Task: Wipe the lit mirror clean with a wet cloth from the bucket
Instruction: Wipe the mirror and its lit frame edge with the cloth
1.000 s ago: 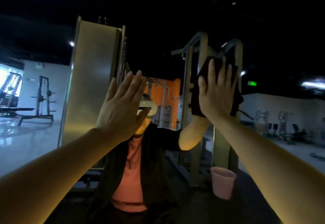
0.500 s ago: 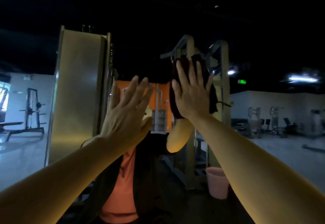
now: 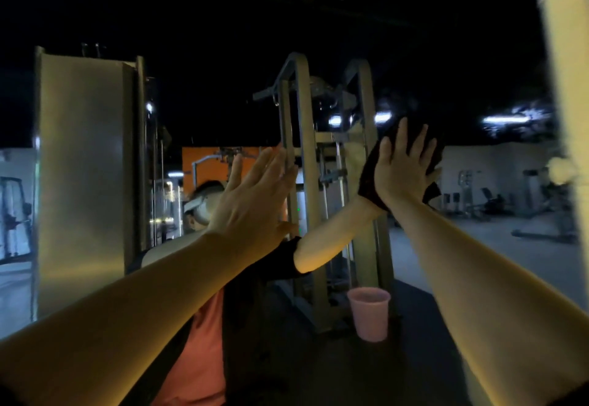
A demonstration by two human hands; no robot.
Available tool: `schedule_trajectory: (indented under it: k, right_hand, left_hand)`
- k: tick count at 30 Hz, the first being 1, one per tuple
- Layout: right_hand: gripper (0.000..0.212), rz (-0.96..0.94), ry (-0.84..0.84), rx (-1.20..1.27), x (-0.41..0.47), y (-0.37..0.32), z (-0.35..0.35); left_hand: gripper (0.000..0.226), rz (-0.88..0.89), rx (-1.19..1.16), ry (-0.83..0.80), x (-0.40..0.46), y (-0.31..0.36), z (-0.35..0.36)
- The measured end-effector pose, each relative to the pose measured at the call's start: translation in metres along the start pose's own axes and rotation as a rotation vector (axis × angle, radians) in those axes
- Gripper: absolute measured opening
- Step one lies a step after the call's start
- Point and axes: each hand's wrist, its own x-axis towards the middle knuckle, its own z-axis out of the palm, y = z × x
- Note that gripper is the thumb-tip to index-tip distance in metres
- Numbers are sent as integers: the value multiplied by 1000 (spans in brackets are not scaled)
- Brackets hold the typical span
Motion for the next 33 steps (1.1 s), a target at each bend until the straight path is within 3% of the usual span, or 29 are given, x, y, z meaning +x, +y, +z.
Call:
schedule_trajectory:
  k: [3, 7, 8, 12, 14, 16, 20, 22, 23, 27, 29, 33]
  right_hand:
    - [59, -164, 20, -17, -64, -14, 14]
    - [60, -530, -116, -86, -172, 14, 33]
    - [59, -474, -126, -86, -179, 33, 34]
    - [62, 123, -73, -9, -181, 76, 30]
    - [66, 243, -46, 44, -192, 57, 35]
    - [66, 173, -17, 45, -219, 21, 41]
    - [59, -401, -120, -72, -276, 0, 49]
    - [59, -565, -174, -101, -262, 10, 41]
    - [60, -540, -164, -101, -249, 10, 39]
    - [62, -114, -29, 49, -221, -53, 48]
    - [59, -304, -57, 43, -262, -95, 59]
    - [56, -1020, -223, -80, -367, -127, 80]
  left_hand:
    - [93, 0, -44, 59, -6, 5, 2]
    - [95, 77, -54, 167, -52, 22, 25]
    - [98, 82, -68, 158, -67, 24, 32]
    - [111, -15, -105, 94, -124, 2, 45]
    - [116, -102, -127, 48, -147, -16, 49]
    - [119, -155, -134, -2, -162, -28, 52]
    - [115, -144, -155, -30, -172, -32, 53]
    - [113, -120, -182, -17, -176, -38, 52]
    - [113, -112, -193, -2, -182, -44, 50]
    - [109, -210, -163, 84, -223, -86, 51]
    - [107, -309, -151, 102, -246, -109, 54]
    - [97, -412, -139, 86, -285, -150, 56]
